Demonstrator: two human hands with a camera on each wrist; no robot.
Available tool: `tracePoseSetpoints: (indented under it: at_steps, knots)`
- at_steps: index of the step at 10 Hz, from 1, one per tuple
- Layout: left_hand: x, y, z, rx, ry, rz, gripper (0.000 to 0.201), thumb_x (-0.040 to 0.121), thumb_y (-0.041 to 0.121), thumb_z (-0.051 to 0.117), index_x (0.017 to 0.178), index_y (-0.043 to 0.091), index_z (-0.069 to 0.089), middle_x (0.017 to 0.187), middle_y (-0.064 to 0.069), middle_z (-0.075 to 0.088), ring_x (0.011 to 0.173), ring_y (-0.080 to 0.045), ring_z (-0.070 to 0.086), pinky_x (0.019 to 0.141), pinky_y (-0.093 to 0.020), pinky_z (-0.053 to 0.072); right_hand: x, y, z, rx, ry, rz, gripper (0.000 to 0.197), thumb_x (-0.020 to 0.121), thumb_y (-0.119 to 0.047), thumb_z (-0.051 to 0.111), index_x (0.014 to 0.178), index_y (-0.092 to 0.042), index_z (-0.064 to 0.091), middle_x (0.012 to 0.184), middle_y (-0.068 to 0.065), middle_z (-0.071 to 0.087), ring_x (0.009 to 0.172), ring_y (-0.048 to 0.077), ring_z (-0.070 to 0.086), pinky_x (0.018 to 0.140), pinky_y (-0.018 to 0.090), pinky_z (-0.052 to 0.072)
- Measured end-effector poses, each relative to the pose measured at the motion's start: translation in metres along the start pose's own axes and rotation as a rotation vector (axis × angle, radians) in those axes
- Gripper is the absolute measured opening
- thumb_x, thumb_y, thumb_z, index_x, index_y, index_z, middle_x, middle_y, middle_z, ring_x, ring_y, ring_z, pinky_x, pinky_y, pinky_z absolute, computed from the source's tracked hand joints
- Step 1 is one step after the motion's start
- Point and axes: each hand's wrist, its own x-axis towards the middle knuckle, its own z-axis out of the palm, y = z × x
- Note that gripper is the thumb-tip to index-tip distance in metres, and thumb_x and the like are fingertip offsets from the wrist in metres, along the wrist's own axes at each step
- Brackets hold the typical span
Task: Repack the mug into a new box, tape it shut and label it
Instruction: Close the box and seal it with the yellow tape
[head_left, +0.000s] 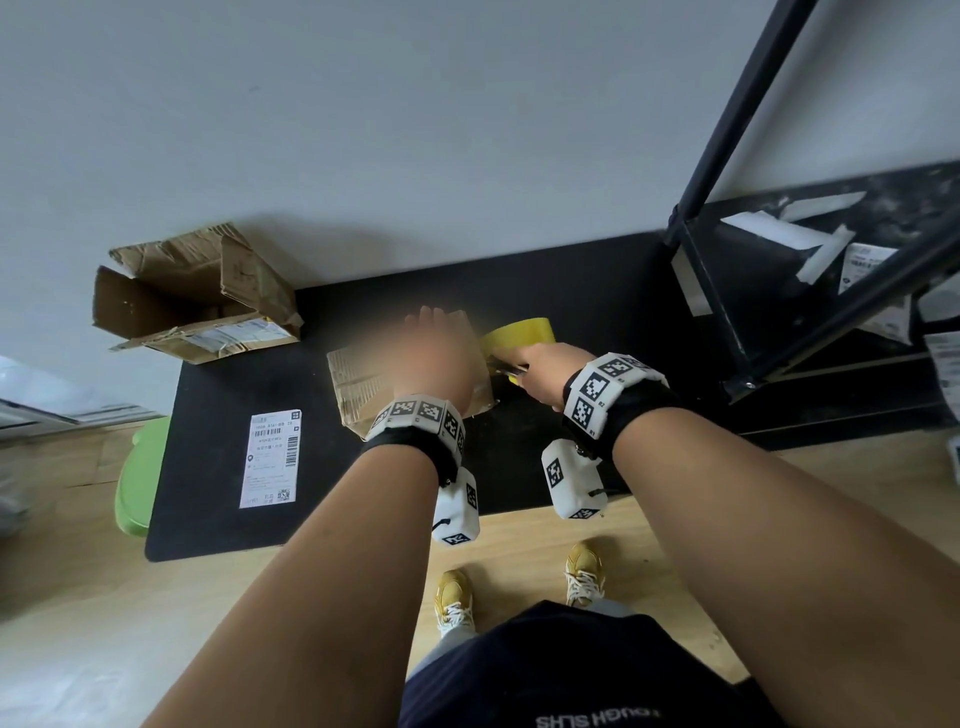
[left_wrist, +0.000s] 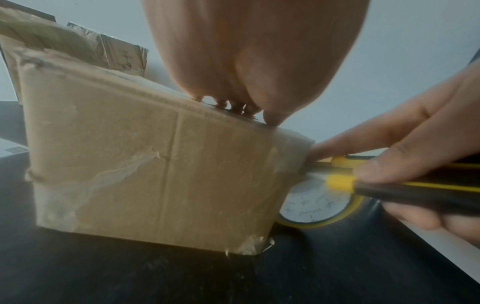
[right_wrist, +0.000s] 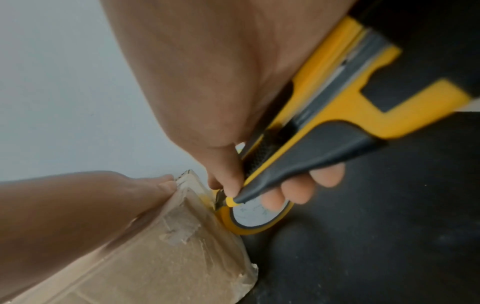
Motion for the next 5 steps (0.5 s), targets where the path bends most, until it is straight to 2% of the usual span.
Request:
tracePoseSetpoints:
  at_steps: [1, 2, 3, 4, 5]
  knots:
    - [0.0, 0.0, 0.0, -0.002, -0.002, 0.002, 0.057, 0.103, 0.034, 0.014, 0.153, 0.014, -0.003, 0.161, -0.001, -0.008, 0.148, -0.02, -0.011, 0.12, -0.043, -0.004, -0.002, 0.0, 0.0, -0.005, 0.005, -0.013, 0.059, 0.102, -0.009, 0.036, 0.153, -0.035, 0.022, 0.148, 0.006, 0.042, 0.105, 0.023, 0.056, 0.06, 0.019, 0.04]
    - [-0.001, 0.0, -0.001, -0.005, 0.001, 0.0, 0.057, 0.103, 0.032, 0.014, 0.153, 0.013, -0.003, 0.161, -0.002, -0.008, 0.148, -0.021, -0.011, 0.12, -0.044, -0.005, -0.002, -0.002, -0.013, 0.033, 0.045, -0.012, 0.047, 0.102, -0.012, 0.039, 0.148, -0.022, 0.035, 0.099, 0.003, 0.057, 0.06, 0.012, 0.04, 0.046, 0.017, 0.034]
    - [-0.001, 0.003, -0.002, -0.006, 0.009, -0.01, 0.057, 0.103, 0.031, 0.015, 0.154, 0.013, -0.001, 0.162, -0.002, -0.007, 0.148, -0.021, -0.011, 0.12, -0.044, -0.004, 0.003, 0.002, -0.02, 0.088, 0.086, 0.073, 0.052, 0.1, -0.021, 0.046, 0.15, -0.02, 0.033, 0.1, 0.005, 0.054, 0.057, 0.011, 0.032, 0.055, 0.023, 0.036]
    - [-0.002, 0.007, -0.002, -0.016, 0.03, -0.022, 0.057, 0.102, 0.029, 0.019, 0.153, 0.011, 0.001, 0.162, -0.004, -0.004, 0.148, -0.022, -0.009, 0.12, -0.045, -0.004, 0.011, 0.014, -0.022, 0.235, 0.261, 0.206, 0.037, 0.095, -0.017, 0.044, 0.132, -0.015, 0.05, 0.107, 0.008, 0.061, 0.073, 0.023, 0.059, 0.076, 0.038, 0.053]
    - [-0.001, 0.01, -0.003, -0.053, 0.067, -0.037, 0.059, 0.099, 0.024, 0.025, 0.153, 0.009, 0.007, 0.161, -0.005, 0.003, 0.148, -0.023, -0.005, 0.12, -0.046, -0.003, 0.017, 0.032, -0.015, 0.358, 0.39, 0.307, 0.029, 0.096, -0.013, 0.038, 0.121, -0.013, 0.052, 0.106, 0.012, 0.063, 0.089, 0.032, 0.066, 0.078, 0.04, 0.054]
